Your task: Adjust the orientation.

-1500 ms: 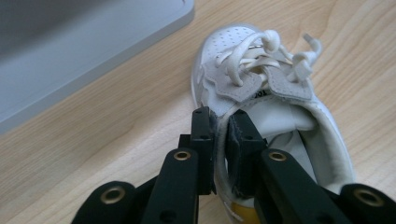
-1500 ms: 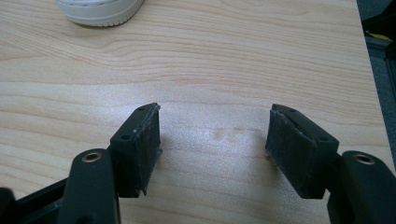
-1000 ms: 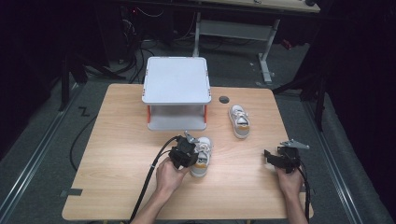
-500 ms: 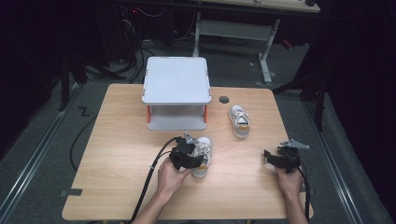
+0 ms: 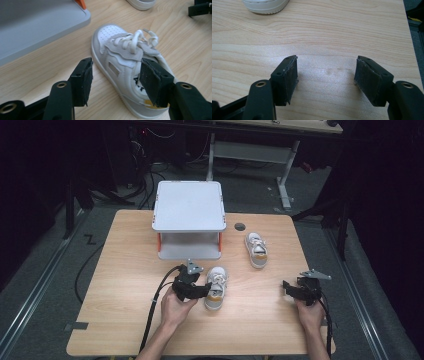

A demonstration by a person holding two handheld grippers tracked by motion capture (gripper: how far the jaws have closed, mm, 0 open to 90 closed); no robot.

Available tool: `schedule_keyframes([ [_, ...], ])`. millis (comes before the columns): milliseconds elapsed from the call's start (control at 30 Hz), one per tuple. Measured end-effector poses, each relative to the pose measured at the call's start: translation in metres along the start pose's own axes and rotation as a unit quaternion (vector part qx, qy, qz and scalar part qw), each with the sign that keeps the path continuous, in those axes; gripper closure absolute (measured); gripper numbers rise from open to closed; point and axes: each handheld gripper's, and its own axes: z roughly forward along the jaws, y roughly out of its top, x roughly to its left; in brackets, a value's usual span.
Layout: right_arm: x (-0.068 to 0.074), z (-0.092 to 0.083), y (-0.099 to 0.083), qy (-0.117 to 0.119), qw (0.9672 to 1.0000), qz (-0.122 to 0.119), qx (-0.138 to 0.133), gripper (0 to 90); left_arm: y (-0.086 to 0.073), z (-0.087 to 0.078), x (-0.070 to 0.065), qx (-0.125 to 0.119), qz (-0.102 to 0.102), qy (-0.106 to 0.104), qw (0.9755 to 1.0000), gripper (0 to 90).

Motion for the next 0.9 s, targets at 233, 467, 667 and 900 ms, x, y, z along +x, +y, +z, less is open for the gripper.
schedule_keyframes([
  [233,0.000,0.000,0.000,0.002,1.0000,-0.002,0.000,34.7,-0.005,-0.006,0.018,-0.016,-0.021,0.015,0.9995,43.0],
  [467,0.000,0.000,0.000,0.002,1.0000,-0.002,0.000,34.7,-0.014,-0.007,0.035,-0.016,-0.050,0.014,0.9985,42.6],
  [667,0.000,0.000,0.000,0.002,1.0000,-0.002,0.000,34.7,-0.023,-0.004,0.048,-0.016,-0.060,0.033,0.9975,42.5],
  [900,0.000,0.000,0.000,0.001,1.0000,-0.001,0.000,34.8,-0.032,0.003,0.055,-0.009,-0.054,0.059,0.9968,42.4],
])
